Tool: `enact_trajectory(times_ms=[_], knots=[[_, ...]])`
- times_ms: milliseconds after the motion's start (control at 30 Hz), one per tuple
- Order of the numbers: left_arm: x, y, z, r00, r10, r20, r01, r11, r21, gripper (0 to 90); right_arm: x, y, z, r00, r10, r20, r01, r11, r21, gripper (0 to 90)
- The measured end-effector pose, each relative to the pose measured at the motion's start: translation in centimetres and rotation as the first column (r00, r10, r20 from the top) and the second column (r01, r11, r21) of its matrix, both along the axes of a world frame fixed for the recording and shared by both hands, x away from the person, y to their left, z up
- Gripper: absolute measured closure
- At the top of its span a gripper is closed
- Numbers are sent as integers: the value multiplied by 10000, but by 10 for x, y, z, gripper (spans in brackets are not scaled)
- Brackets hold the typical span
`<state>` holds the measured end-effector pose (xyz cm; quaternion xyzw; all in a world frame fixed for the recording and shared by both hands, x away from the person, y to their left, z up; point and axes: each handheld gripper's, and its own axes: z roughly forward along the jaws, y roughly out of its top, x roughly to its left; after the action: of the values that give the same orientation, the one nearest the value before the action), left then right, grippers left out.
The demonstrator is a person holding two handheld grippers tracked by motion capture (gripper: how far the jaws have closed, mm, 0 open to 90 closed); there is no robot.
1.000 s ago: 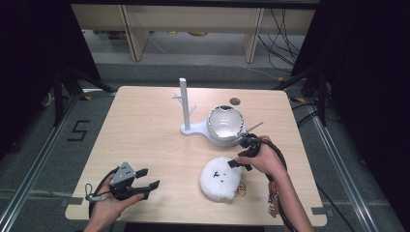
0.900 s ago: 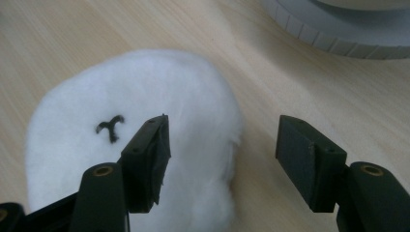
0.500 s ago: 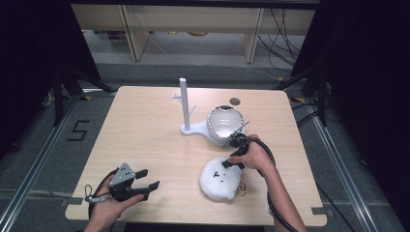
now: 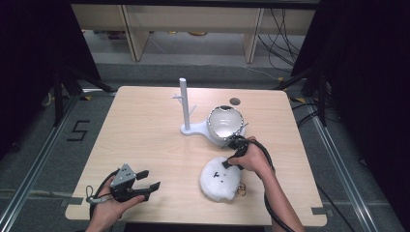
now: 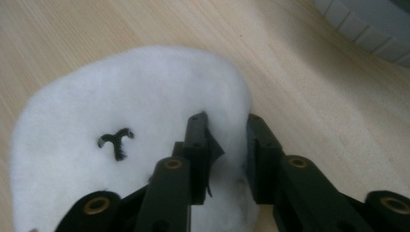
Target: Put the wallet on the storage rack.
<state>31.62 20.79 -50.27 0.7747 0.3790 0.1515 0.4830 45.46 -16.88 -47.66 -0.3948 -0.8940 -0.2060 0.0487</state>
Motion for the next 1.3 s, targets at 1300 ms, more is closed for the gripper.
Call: enact_trajectory(times_ms=[1300], knots=[[-2, -1, -10, 9992, 390, 117, -385, 9984, -416, 361, -55, -54, 113, 8704, -3414, 3549, 1205, 8465, 5186, 797]])
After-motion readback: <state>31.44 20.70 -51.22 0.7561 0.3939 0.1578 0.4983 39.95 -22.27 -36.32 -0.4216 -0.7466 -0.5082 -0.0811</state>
